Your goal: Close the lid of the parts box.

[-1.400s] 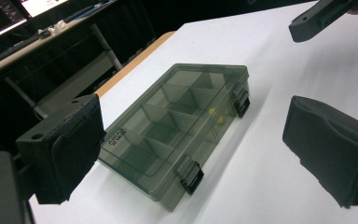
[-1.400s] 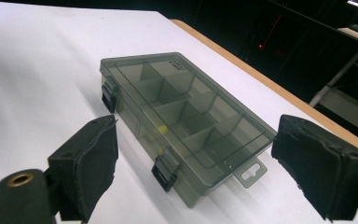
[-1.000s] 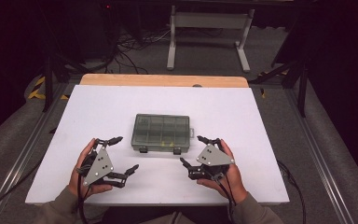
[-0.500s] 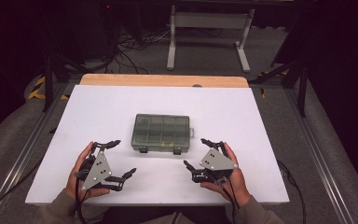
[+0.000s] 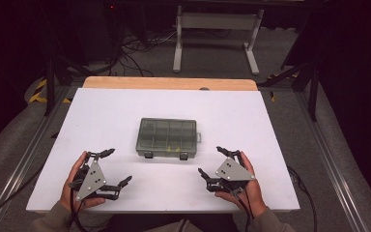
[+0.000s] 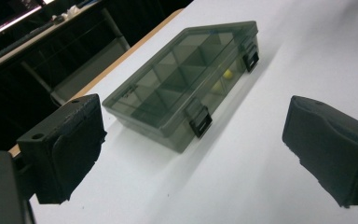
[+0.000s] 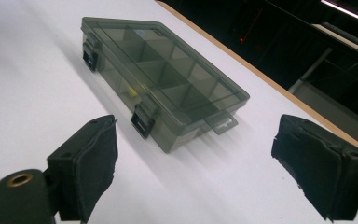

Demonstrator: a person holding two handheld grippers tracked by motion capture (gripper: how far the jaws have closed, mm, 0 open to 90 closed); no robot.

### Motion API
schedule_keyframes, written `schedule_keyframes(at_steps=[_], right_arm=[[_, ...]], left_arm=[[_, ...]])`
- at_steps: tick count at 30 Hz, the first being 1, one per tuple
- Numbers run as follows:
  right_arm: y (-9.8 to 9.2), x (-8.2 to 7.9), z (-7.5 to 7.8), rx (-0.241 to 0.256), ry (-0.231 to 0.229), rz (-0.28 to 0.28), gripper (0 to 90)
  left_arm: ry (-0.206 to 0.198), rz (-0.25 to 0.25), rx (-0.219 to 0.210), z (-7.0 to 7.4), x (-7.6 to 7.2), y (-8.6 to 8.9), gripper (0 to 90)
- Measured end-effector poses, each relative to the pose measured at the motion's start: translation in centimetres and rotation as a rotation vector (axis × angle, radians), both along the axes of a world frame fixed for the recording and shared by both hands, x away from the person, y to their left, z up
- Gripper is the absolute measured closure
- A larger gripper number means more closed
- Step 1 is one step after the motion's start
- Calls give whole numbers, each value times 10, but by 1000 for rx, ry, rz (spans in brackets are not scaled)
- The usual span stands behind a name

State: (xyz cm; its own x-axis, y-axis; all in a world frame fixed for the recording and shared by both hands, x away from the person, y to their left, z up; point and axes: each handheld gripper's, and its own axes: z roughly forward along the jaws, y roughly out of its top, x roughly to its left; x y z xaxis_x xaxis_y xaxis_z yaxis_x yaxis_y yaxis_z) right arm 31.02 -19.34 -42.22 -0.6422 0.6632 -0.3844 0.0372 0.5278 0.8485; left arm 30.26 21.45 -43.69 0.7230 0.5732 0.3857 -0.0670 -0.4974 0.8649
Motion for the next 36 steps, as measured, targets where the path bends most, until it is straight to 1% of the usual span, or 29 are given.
schedule_keyframes(at_steps=[3, 5, 8, 9, 10, 12, 13, 14, 17, 21, 24, 25, 26, 27, 29, 31, 32, 33, 34, 36], right_arm=[[-6, 0, -4, 9, 16, -13, 140], [-9, 0, -7, 3, 26, -21, 140], [-16, 0, -12, 20, 46, -23, 140], [-19, 0, -14, 23, 49, -29, 139], [-23, 0, -16, 37, 57, -32, 138], [-30, 0, -20, 63, 77, -42, 136], [-30, 0, -20, 63, 77, -42, 136], [-37, -1, -24, 72, 91, -47, 132], [-42, -1, -28, 72, 108, -73, 132], [-48, -1, -33, 94, 136, -89, 129], [-49, -1, -34, 99, 142, -89, 124], [-49, -1, -34, 107, 145, -88, 123], [-49, -1, -33, 103, 138, -91, 117], [-49, -1, -33, 104, 136, -88, 117], [-47, -2, -33, 98, 129, -88, 117], [-47, -2, -33, 106, 128, -81, 116], [-46, -2, -33, 100, 125, -84, 116], [-46, -2, -32, 99, 123, -86, 116], [-45, -2, -32, 108, 119, -86, 116], [-44, -2, -32, 106, 117, -89, 115]], left_arm=[[14, 7, -3, -4, 0, 4, 59], [24, 21, -9, -7, 1, 7, 57], [61, 38, -38, -13, 3, 15, 54], [79, 41, -49, -15, 4, 18, 52], [88, 43, -56, -17, 5, 20, 51], [113, 54, -60, -23, 6, 24, 51], [113, 54, -60, -23, 6, 24, 49], [129, 67, -56, -26, 7, 28, 48], [160, 78, -73, -29, 7, 32, 46], [191, 88, -62, -33, 6, 35, 43], [199, 99, -67, -34, 5, 37, 40], [198, 100, -79, -34, 5, 38, 40], [203, 101, -88, -33, 5, 39, 40], [198, 106, -79, -32, 5, 40, 40], [197, 104, -85, -32, 4, 40, 40], [192, 103, -87, -32, 4, 39, 41], [191, 100, -78, -32, 5, 39, 40], [191, 100, -78, -32, 5, 39, 40], [187, 101, -65, -32, 4, 39, 38], [183, 100, -82, -31, 3, 41, 39]])
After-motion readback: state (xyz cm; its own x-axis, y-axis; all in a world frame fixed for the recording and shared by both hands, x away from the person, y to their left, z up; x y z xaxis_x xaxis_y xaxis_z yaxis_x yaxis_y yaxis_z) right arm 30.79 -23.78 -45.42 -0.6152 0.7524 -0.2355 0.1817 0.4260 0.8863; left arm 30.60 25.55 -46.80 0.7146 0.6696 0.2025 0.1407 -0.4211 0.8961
